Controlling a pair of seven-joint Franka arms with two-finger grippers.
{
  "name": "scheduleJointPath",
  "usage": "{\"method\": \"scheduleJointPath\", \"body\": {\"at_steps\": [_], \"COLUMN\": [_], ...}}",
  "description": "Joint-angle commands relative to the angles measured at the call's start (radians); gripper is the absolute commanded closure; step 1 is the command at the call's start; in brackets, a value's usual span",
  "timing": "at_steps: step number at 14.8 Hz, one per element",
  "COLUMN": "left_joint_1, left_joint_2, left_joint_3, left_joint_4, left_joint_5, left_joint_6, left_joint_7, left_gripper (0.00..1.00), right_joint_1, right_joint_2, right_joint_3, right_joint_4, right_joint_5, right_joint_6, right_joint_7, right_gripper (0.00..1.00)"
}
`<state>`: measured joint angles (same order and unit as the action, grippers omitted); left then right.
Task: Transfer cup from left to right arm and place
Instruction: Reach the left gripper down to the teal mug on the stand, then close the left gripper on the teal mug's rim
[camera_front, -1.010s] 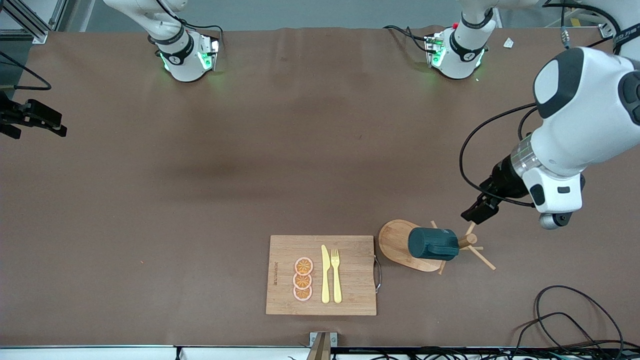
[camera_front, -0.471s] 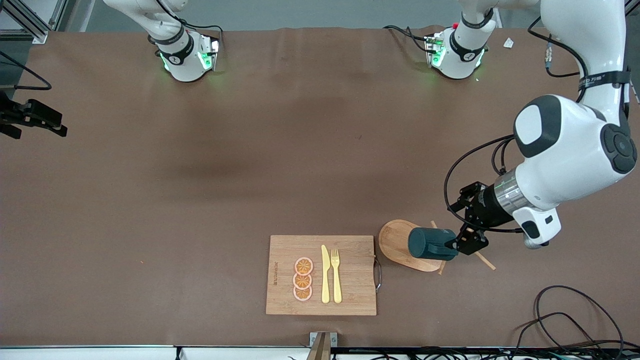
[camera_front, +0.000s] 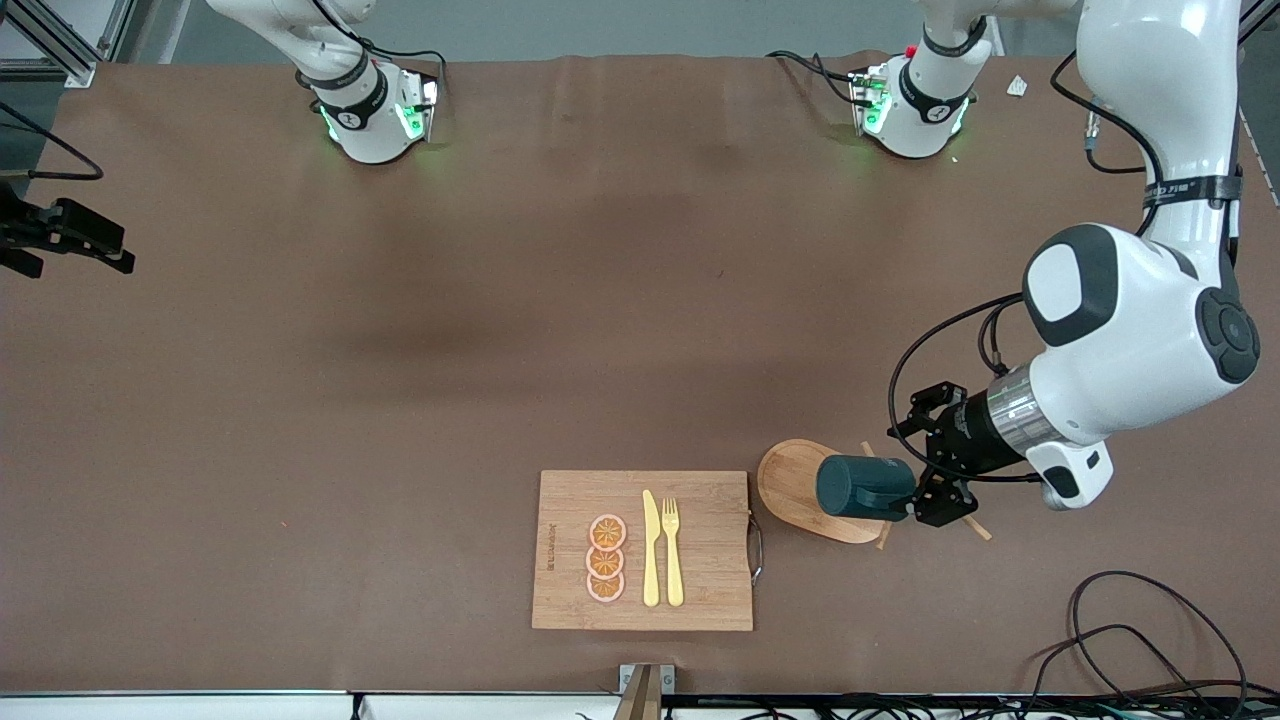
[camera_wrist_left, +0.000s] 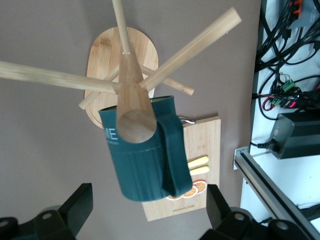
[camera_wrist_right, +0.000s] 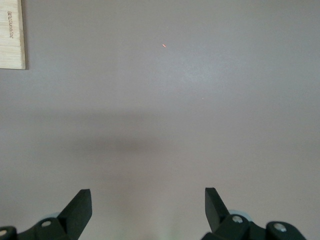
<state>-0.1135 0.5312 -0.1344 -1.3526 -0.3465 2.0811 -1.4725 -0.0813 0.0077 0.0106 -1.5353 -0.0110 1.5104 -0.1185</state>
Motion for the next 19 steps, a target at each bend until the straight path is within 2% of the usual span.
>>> {"method": "scheduleJointPath", "body": {"at_steps": [1, 19], "left_joint_1": [-0.012, -0.018], "left_joint_2": [0.062, 0.133], "left_joint_3": [0.001, -0.001], "left_joint_4": [0.075, 0.092], "left_joint_5": [-0.014, -0.014], "left_joint_6": [-0.006, 0.073], "left_joint_7": [-0.057, -0.06], "left_gripper": [0.0, 0.0], "right_joint_1": [-0.009, -0.009], "right_joint_2": [0.002, 0.006], "right_joint_3": [0.005, 0.005], "right_joint_4": [0.009, 0.01], "right_joint_5": [0.016, 0.02], "right_joint_6": [-0.004, -0.003], "right_joint_7": [0.0, 0.0], "right_gripper": [0.0, 0.0]}}
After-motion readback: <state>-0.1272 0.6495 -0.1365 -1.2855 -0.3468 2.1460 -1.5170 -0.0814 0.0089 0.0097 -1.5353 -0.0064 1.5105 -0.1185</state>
